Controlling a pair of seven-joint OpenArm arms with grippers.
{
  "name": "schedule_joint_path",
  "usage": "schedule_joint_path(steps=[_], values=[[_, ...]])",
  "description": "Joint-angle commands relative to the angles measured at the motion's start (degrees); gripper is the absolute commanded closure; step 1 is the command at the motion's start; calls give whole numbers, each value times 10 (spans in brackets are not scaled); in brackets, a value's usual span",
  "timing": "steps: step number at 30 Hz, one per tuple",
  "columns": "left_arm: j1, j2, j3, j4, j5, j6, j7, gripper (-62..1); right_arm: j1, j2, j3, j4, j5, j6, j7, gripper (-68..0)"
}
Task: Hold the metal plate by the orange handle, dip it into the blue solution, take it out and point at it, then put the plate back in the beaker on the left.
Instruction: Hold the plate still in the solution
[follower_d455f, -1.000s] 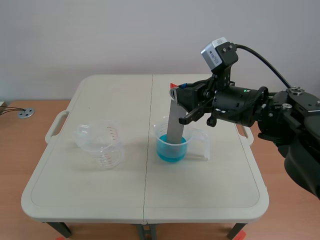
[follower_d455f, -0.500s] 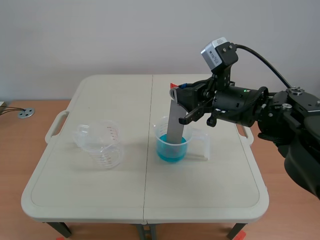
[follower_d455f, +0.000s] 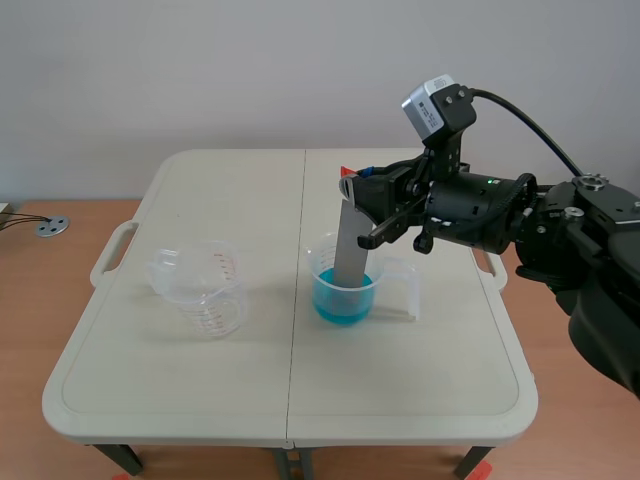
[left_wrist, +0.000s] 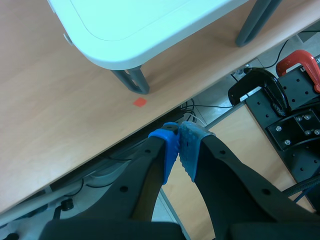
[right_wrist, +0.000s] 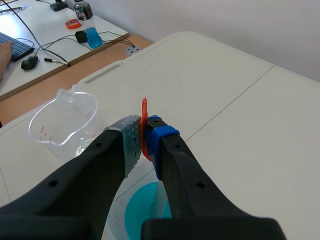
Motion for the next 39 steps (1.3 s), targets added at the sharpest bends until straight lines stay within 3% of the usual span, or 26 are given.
schedule_joint_path(steps=[1,19,26,39], values=[[-2,4,1,8,-3,-2,-6,-41,12,1,0,1,0,7,2,-15],[-2,4,1,8,-3,-4,5,-41,12,2,0,5,5,7,1,-15],[-2,4,1,8,-3,-4,5,-41,12,2,2,49,7,7,-32,-15],[-2,4,1,8,-3,-4,5,-41,11,22,7,132,111,7,-123,-15]])
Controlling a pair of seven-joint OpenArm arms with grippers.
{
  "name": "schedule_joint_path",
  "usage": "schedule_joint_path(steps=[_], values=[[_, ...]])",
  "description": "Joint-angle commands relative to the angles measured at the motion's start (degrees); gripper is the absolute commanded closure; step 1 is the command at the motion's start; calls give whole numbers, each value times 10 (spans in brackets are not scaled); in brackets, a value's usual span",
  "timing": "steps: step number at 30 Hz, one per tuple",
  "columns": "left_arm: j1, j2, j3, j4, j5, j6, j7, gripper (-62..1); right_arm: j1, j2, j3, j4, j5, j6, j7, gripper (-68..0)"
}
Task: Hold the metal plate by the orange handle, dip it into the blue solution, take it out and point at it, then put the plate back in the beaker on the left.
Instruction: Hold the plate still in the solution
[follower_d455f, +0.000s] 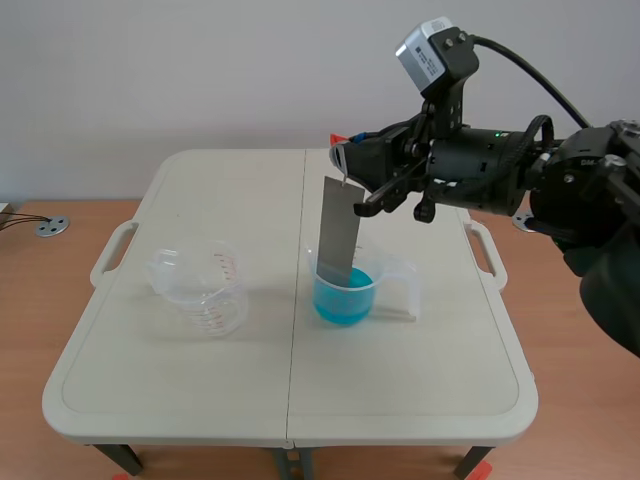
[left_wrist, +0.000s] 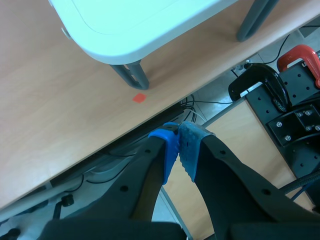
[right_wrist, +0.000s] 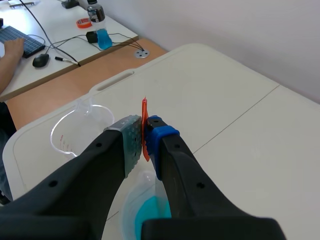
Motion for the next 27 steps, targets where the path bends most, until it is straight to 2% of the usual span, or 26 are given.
schedule_joint_path(steps=[1,14,27], values=[[-2,4,1,8,-3,-3,-6,-41,13,6,11,20,19,7,1,-15],[-2,4,1,8,-3,-3,-7,-41,13,7,47,96,90,7,-82,-15],[-13,4,1,8,-4,-3,-7,-41,13,7,59,154,132,7,-117,-15]])
